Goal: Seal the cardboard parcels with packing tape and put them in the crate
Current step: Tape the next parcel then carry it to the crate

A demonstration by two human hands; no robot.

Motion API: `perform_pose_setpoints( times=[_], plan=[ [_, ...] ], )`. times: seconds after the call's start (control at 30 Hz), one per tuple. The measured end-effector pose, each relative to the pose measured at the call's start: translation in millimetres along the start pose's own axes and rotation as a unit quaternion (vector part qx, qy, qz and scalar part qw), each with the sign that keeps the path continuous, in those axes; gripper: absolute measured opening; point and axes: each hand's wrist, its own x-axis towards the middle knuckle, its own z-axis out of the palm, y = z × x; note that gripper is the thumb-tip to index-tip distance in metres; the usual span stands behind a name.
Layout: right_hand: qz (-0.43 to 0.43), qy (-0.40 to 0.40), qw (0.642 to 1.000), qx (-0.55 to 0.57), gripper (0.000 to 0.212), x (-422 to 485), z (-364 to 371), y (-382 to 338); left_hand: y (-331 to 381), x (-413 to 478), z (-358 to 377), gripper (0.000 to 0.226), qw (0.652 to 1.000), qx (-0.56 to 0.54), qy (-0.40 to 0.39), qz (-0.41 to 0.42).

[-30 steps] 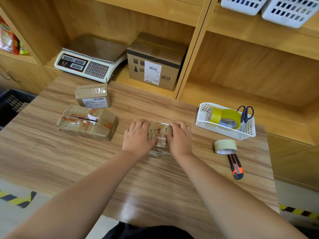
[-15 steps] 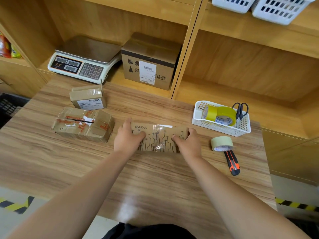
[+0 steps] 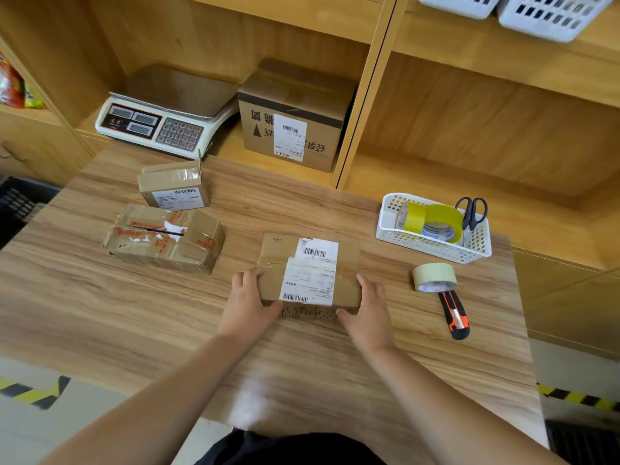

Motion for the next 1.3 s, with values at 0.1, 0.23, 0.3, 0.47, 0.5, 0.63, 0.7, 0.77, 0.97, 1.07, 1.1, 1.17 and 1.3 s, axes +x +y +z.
perform_pose_setpoints(
  times=[0.1, 0.23, 0.3, 0.47, 0.5, 0.63, 0.7, 0.77, 0.97, 1.07, 1.1, 1.17, 1.3],
  plan=[
    [-0.014, -0.004, 0.999, -0.034, 0.079, -3.2, 3.3, 0.1, -3.3, -0.7, 6.7, 0.074, 0.999, 0.036, 0.0, 0.01],
    [-0.13, 0.015, 0.975, -0.181, 0.097, 2.5, 11.9, -9.7, -4.0, 6.2, 17.6, 0.081, 0.967, 0.217, 0.039, 0.124],
    [-0.196, -0.016, 0.955, -0.221, 0.099, 8.6, 21.7, -18.7, 4.4, 12.6, 19.7, 0.084, 0.947, 0.266, -0.004, 0.179],
    [-0.236, -0.083, 0.934, -0.255, 0.081, 18.2, 30.2, -40.9, 17.6, 29.3, 24.9, 0.08, 0.896, 0.336, -0.104, 0.271],
    [-0.234, -0.101, 0.933, -0.254, 0.078, 21.4, 30.9, -40.3, 16.5, 31.3, 25.4, 0.08, 0.893, 0.34, -0.108, 0.274],
    [-0.243, -0.118, 0.921, -0.282, 0.075, 26.4, 28.5, -32.9, 11.0, 37.2, 26.6, 0.078, 0.886, 0.354, -0.097, 0.283],
    [-0.251, -0.122, 0.917, -0.286, 0.071, 26.4, 26.1, -30.5, 9.2, 38.4, 26.1, 0.077, 0.888, 0.35, -0.098, 0.282],
    [-0.252, -0.116, 0.915, -0.292, 0.067, 28.0, 26.2, -28.1, 4.8, 39.8, 24.4, 0.073, 0.885, 0.356, -0.093, 0.284],
    [-0.235, -0.11, 0.914, -0.313, 0.077, 25.7, 21.6, -11.9, -8.1, 37.0, 15.6, 0.067, 0.902, 0.348, -0.073, 0.246],
    [-0.225, -0.107, 0.916, -0.313, 0.074, 23.9, 14.2, -8.3, -7.0, 34.9, 15.9, 0.063, 0.904, 0.344, -0.059, 0.249],
    [-0.224, -0.11, 0.918, -0.31, 0.074, 23.5, 12.7, -8.9, -7.5, 34.2, 16.0, 0.062, 0.908, 0.338, -0.051, 0.243],
    [-0.231, -0.102, 0.922, -0.293, 0.083, 22.7, 12.6, -8.2, -9.5, 33.1, 15.1, 0.059, 0.923, 0.316, -0.034, 0.217],
    [-0.188, -0.1, 0.937, -0.278, 0.067, 18.4, 12.9, -7.7, -11.6, 32.6, 16.0, 0.068, 0.95, 0.258, -0.011, 0.174]
  ],
)
